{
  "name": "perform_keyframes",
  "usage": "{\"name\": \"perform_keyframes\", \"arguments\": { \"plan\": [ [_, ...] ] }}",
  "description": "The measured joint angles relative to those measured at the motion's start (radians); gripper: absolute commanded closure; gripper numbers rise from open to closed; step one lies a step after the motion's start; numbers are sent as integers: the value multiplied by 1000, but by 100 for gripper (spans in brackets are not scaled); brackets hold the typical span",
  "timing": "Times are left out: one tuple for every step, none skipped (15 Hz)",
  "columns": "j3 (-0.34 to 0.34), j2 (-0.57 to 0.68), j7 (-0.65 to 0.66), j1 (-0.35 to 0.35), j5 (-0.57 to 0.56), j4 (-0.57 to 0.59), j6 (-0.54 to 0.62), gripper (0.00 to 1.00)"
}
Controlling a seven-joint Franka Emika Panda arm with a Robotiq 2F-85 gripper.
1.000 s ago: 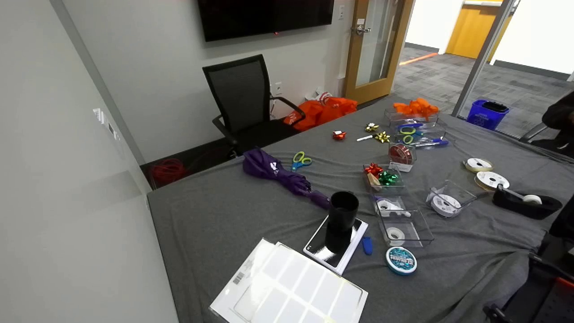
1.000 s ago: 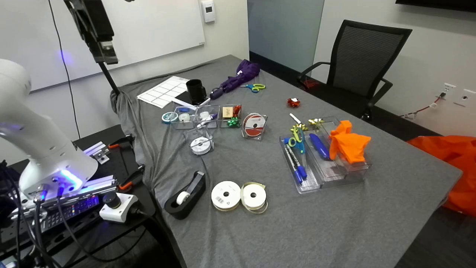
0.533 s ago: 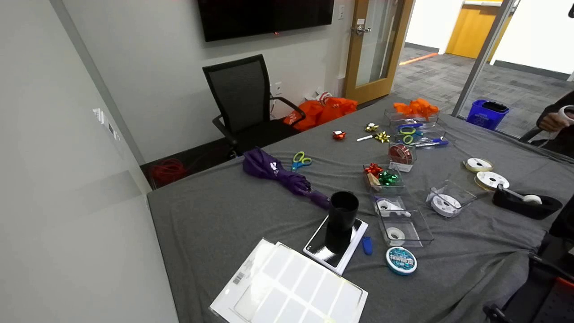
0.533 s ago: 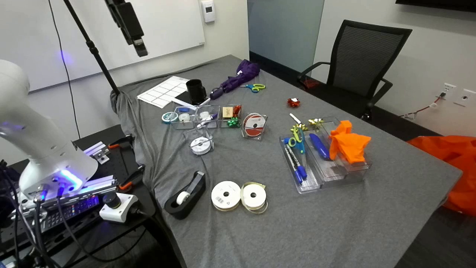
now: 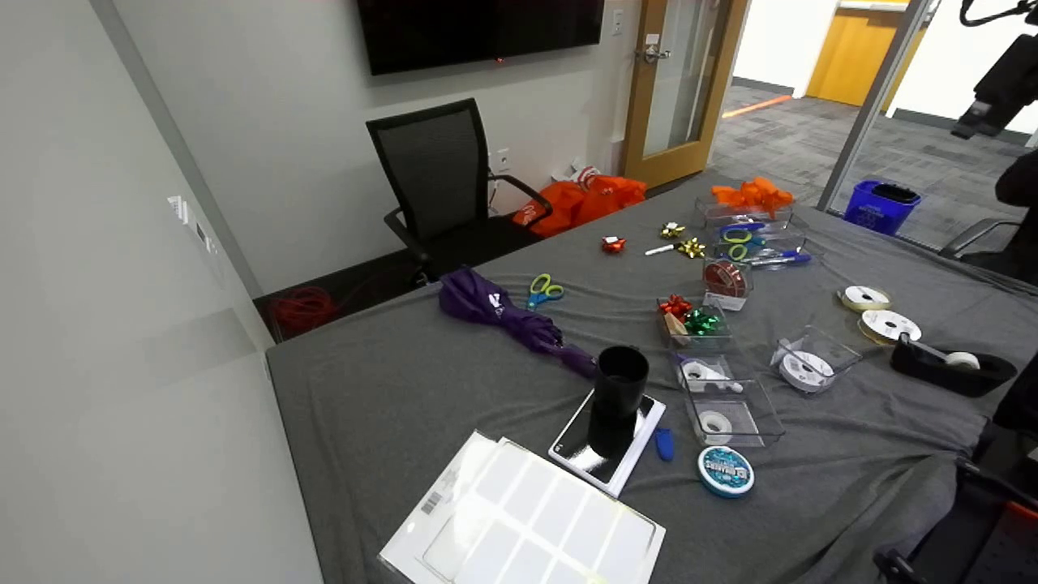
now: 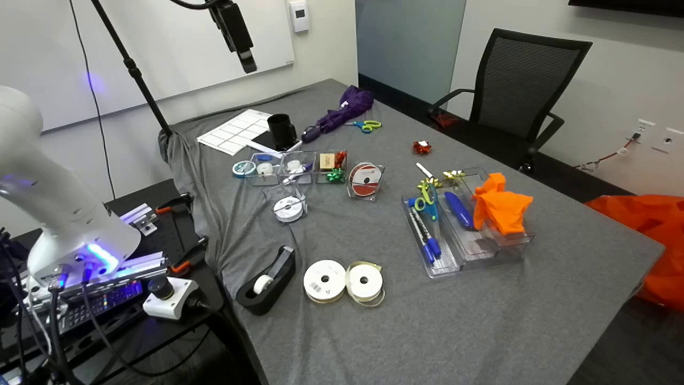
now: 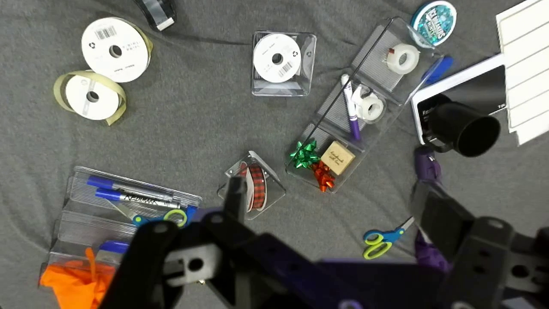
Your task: Remove the red and green ribbon from the top compartment of the clear case on the left and put them on the table
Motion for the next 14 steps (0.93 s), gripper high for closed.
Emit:
{"name": "perform_keyframes", "arguments": {
  "plan": [
    [0,-1,0,0,0,1,0,0],
    [-1,-1,0,0,0,3,0,0],
    [1,-1,0,-1,1,3,0,0],
    [5,2,14,-2,11,3,4,0],
    [13,8,38,-2,26,3,14,0],
    [26,21,77,-2,46,3,39,0],
    [46,41,122,-1,61,3,74,0],
    [70,69,176,0,78,3,115,0],
    [95,101,230,1,94,5,158,0],
    [121,140,285,2,113,10,202,0],
    [143,180,333,4,126,18,242,0],
    [165,228,383,5,132,29,288,0],
    [183,275,427,5,133,42,330,0],
    [197,323,466,5,132,55,369,0]
  ]
}}
